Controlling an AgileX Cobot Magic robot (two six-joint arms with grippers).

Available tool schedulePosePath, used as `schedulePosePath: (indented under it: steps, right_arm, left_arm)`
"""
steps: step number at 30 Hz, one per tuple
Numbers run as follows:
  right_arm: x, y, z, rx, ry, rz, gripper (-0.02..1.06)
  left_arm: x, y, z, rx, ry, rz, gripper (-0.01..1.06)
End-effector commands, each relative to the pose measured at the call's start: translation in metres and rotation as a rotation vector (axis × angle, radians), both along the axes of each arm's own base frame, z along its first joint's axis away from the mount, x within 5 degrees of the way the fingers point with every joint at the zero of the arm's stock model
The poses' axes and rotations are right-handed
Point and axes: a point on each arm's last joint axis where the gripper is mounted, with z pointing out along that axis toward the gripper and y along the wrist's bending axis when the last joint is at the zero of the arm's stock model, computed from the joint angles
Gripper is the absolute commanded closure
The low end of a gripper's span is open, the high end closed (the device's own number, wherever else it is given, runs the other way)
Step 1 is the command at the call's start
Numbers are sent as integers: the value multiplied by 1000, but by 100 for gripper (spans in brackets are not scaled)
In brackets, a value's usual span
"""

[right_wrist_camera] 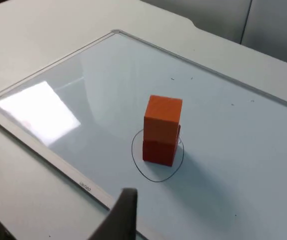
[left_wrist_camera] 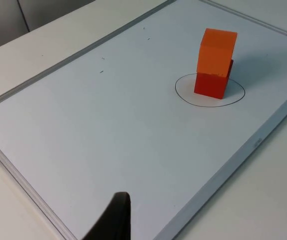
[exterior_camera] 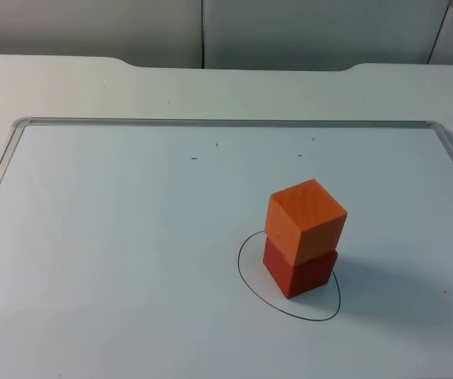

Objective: Pick up one cube with the left hand and another cube with the right hand. First place the cube in the right hand at the target position, then stack the cube in the left hand on top.

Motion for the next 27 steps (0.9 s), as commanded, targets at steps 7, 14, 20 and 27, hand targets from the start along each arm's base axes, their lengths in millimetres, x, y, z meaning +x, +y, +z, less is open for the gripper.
schedulePosePath:
  steps: [7,14,20,27]
  right_arm:
    - [-8,-2,-12,13,37,33,10]
    - [-6,-3,-17,-10,45,20,10]
    - [-6,-3,-18,-16,48,19,10]
    - [-5,-4,-18,-9,51,-5,10]
  left_arm:
    - [1,-1,-1,-6,-1,1,0]
    - [2,0,-1,-11,1,25,0]
    - [2,0,-1,-11,1,25,0]
    - [2,0,-1,-10,1,24,0]
